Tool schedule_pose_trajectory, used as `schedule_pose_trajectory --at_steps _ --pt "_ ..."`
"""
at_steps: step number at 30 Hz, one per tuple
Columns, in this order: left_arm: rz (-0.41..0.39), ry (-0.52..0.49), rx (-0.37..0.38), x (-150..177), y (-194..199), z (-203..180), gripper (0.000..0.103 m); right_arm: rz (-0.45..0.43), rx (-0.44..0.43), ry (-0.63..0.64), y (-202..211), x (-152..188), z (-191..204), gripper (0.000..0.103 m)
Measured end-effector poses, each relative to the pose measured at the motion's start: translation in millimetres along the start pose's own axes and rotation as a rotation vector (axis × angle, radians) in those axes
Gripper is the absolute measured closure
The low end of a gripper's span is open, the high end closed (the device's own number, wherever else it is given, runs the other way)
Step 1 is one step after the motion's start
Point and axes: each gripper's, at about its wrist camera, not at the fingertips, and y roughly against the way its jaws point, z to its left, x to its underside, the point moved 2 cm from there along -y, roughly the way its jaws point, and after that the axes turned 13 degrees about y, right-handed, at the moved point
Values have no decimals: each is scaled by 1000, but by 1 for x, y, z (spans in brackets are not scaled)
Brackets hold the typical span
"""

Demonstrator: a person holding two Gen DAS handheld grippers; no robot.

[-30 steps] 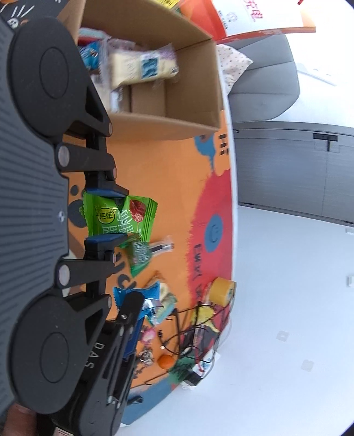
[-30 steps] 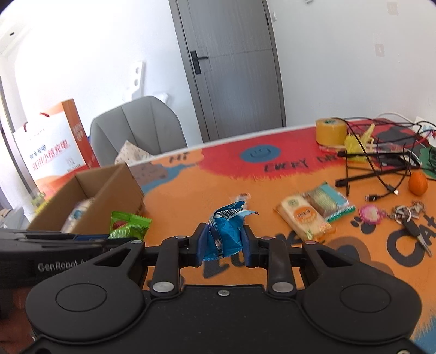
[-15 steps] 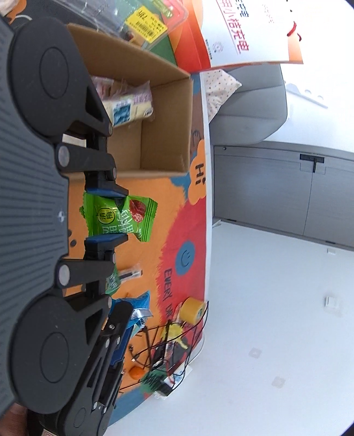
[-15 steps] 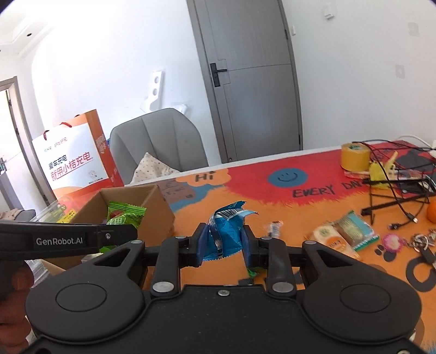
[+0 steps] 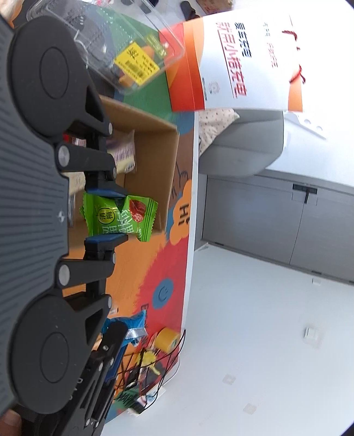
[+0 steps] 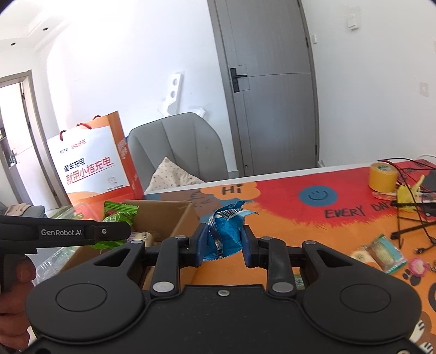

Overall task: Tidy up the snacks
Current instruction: 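Carry the green and blue candies over the box, then open both tools to drop the candies into the box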

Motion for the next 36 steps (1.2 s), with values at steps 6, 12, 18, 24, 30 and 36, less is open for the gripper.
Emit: schedule_pose_trajectory --at_steps 6,12,18,24,30,36 --pt "-9 34 -29 -11 0 24 77 -2 -28 30 -13 -13 20 76" --pt "-3 74 -59 -21 -4 49 76 0 -57 53 -26 -23 38 76" --pt "-10 102 -70 -28 -4 63 74 1 -88 75 -36 -31 54 76" --pt "-9 112 -74 -31 -3 71 71 -2 -116 93 -43 -37 64 74" --pt "-12 114 -83 -30 -2 70 56 4 -103 78 -44 -36 60 66" --pt "1 92 -59 -26 -4 59 45 27 -67 32 -38 -27 41 65"
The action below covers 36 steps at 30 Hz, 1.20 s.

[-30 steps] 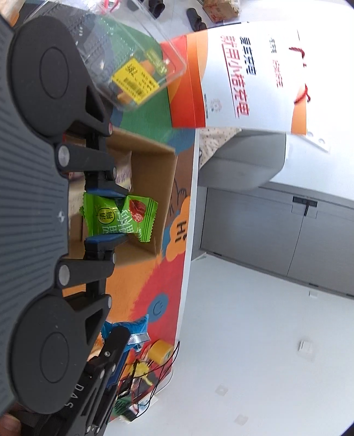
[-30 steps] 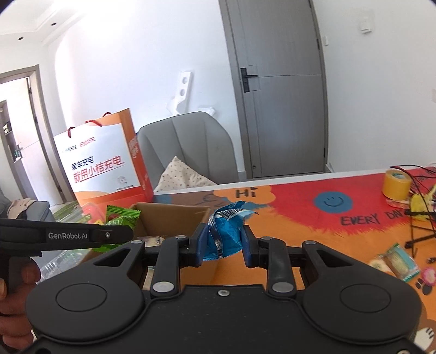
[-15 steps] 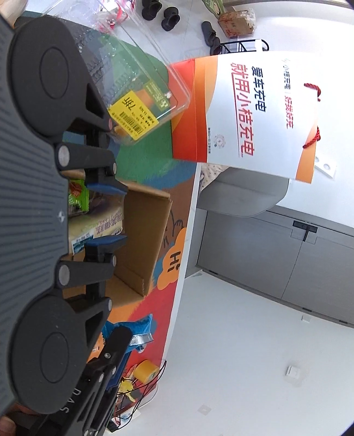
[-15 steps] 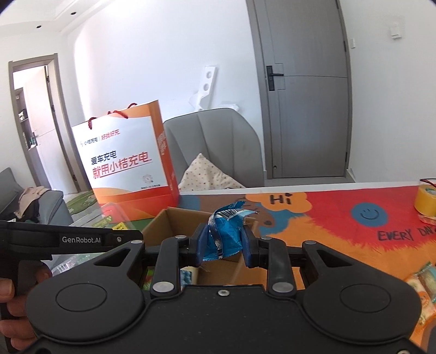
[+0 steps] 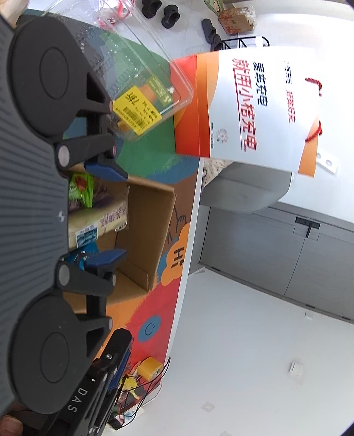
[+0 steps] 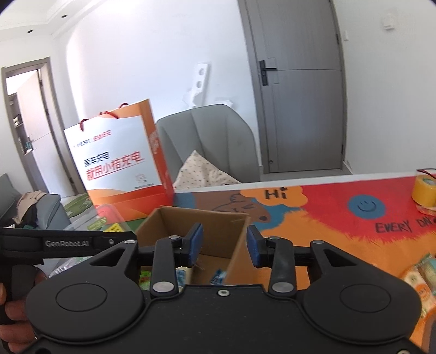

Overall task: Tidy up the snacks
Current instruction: 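Open both tools to drop the candies into the box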

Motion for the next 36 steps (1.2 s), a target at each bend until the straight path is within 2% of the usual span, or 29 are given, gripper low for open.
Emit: schedule_pose_trajectory --at_steps 5,10,14,16,21,36 --pt "-19 -28 21 6 5 -14 27 1 35 -31 11 8 -15 60" --pt "-15 -42 31 13 7 -26 24 6 64 -60 21 17 -29 53" --pt "-10 -56 37 21 8 -36 23 -6 94 -86 34 24 -40 33" --pt "-8 -67 44 25 9 -43 21 -7 108 -100 40 29 -48 30" --pt "-4 -93 71 37 10 -65 18 -23 161 -137 58 41 -70 15" --pt "42 -152 107 71 -3 -121 18 -25 246 -224 90 79 -128 12"
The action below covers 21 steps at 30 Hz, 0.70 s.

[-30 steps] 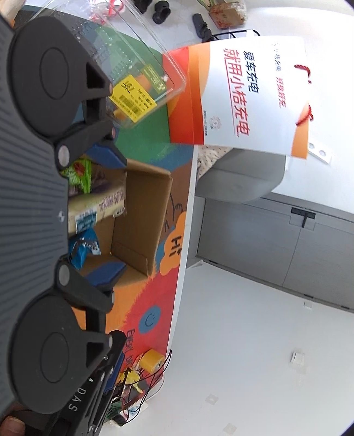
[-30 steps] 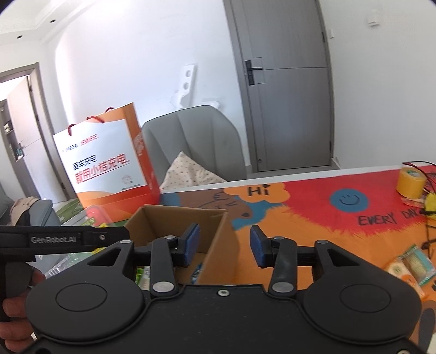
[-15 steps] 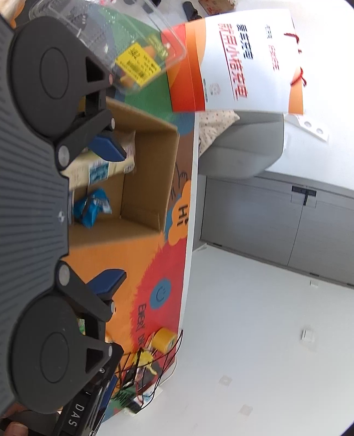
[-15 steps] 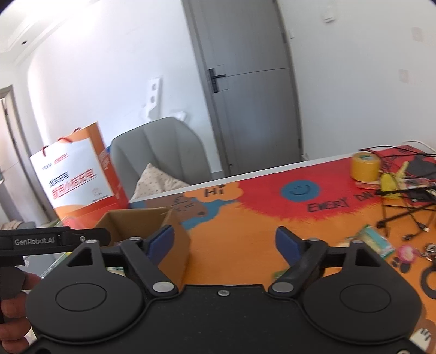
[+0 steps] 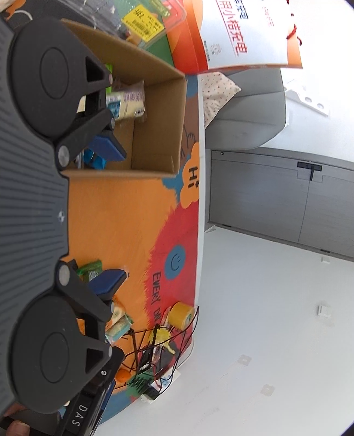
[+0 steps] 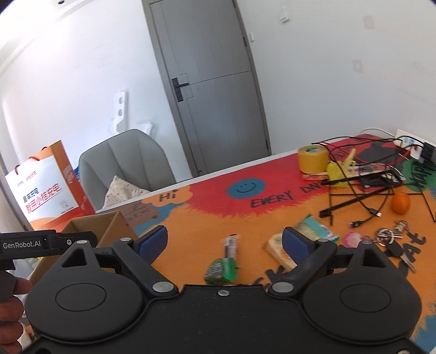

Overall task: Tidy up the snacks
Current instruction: 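Open both tools to drop the candies into the box, then move both tools back to the table and lower toward the remaining snacks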

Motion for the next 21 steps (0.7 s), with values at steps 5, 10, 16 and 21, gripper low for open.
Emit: schedule_pose_trajectory --at_steps 5,10,16,21 --pt "14 -15 5 6 -11 -15 18 -1 20 -8 -1 6 -17 13" --pt "34 -34 5 13 -29 -32 18 25 23 -11 -10 16 -31 23" --pt "60 -50 12 23 -51 -50 18 52 18 -40 -23 27 -49 29" --pt "69 -57 7 30 -73 -62 18 79 17 -54 -39 35 -60 33"
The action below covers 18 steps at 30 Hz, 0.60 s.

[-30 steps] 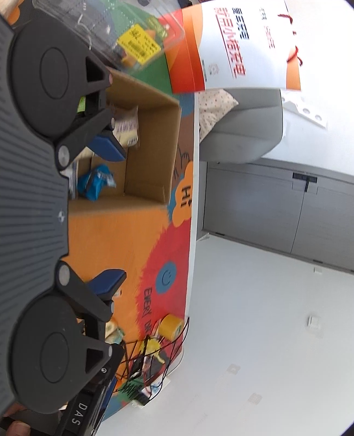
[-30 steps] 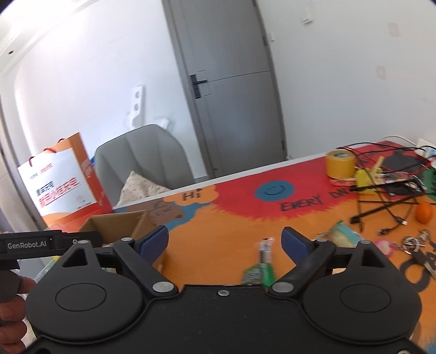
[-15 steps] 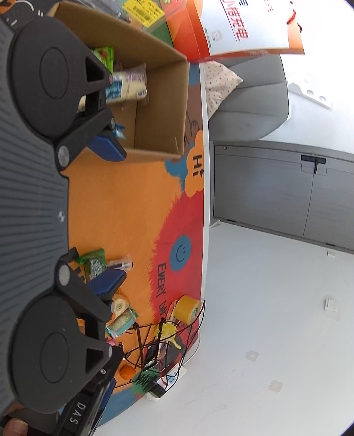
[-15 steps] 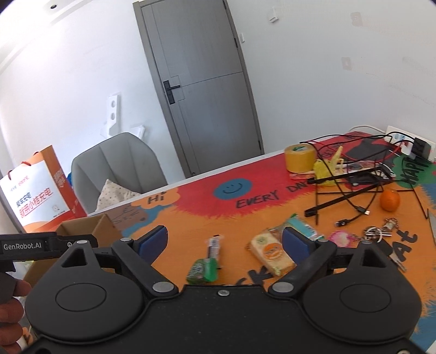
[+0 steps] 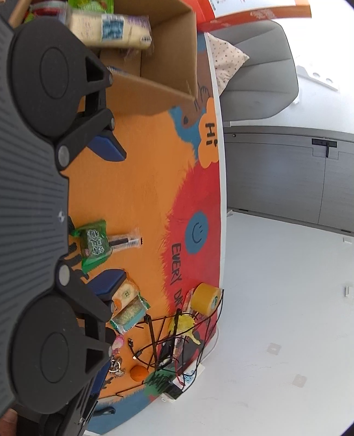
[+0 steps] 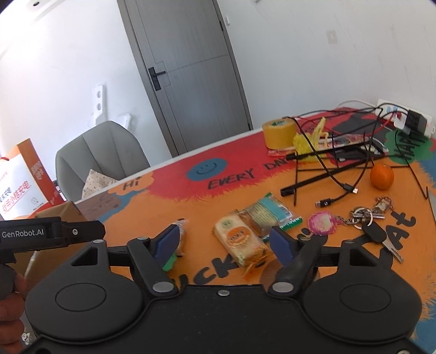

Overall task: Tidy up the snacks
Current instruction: 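Move both tools back to the table and lower toward the remaining snacks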

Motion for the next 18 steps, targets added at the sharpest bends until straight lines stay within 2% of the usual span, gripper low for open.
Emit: schedule_pose_trajectory --at_steps 12,18 --pt "114 63 -24 14 -57 -6 21 45 9 25 -36 5 -4 37" --pt "172 95 -12 20 -76 -3 31 79 -7 19 -53 13 -9 38"
